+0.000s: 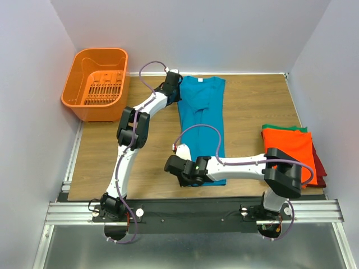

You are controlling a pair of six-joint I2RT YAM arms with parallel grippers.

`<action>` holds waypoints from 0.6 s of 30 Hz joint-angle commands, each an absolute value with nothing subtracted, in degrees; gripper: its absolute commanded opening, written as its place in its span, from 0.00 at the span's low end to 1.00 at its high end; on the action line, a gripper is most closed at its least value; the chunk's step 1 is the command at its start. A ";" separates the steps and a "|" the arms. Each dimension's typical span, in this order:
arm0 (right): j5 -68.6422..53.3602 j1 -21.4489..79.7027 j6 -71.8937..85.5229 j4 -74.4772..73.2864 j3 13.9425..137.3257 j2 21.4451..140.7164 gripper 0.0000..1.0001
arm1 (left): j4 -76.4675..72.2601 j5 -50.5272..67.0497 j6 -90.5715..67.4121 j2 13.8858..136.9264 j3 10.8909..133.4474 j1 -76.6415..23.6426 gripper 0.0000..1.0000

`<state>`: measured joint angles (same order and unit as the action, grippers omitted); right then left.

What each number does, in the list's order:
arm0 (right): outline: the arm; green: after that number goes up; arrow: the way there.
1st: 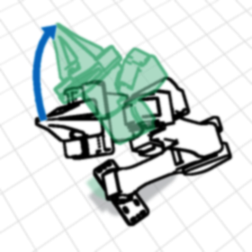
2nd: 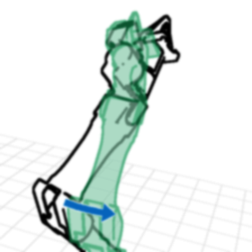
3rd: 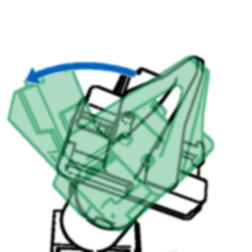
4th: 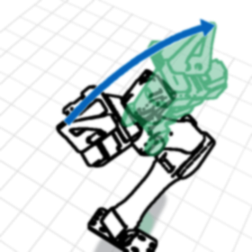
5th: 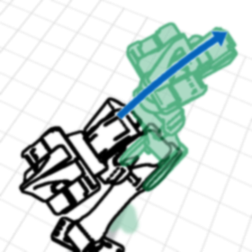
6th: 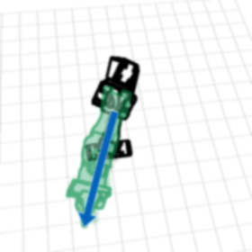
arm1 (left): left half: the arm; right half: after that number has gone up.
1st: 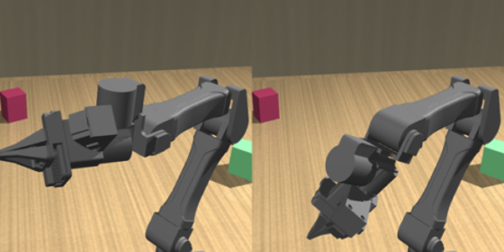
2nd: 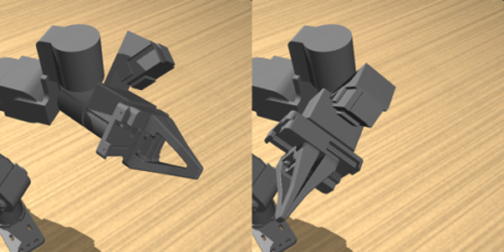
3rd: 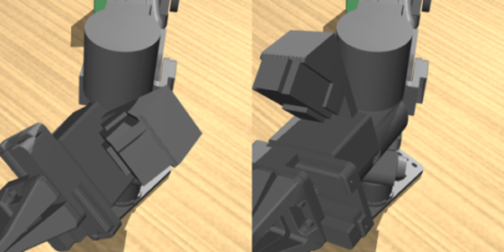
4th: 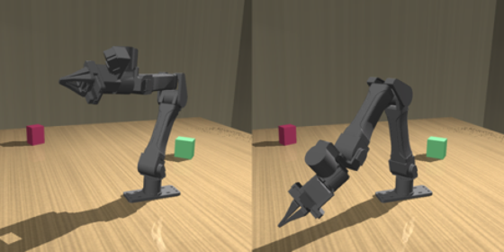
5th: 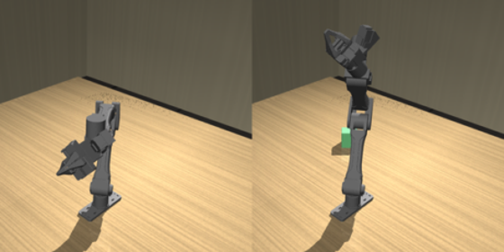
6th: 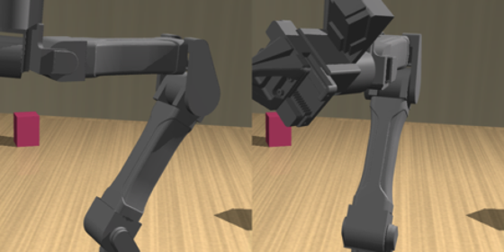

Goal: Fold and stack the t-shirts
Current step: Fold the tshirt

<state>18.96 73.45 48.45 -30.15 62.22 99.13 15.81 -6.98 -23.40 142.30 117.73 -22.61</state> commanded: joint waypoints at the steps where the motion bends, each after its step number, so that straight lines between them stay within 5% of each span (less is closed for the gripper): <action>1: 17.32 74.27 47.99 -31.38 62.14 96.42 0.02 | 15.12 -7.56 -23.20 143.96 119.18 -21.45 0.00; 9: 15.56 74.27 46.67 -30.67 64.85 99.75 0.03 | 13.36 -7.38 -21.97 142.83 119.27 -21.09 0.00; 11: 16.26 74.27 46.41 -30.76 65.83 100.46 0.15 | 13.36 -7.30 -21.45 142.30 119.27 -21.01 0.01; 14: 17.05 74.01 45.97 -30.76 67.15 99.32 0.41 | 12.92 -7.47 -20.75 140.63 118.57 -20.66 0.30; 16: 17.75 73.57 45.97 -30.67 66.98 97.14 0.52 | 12.74 -7.56 -20.39 138.44 117.69 -20.31 0.39; 18: 18.10 72.26 46.40 -30.85 66.01 95.20 0.53 | 11.52 -7.21 -19.52 135.29 116.46 -20.22 0.45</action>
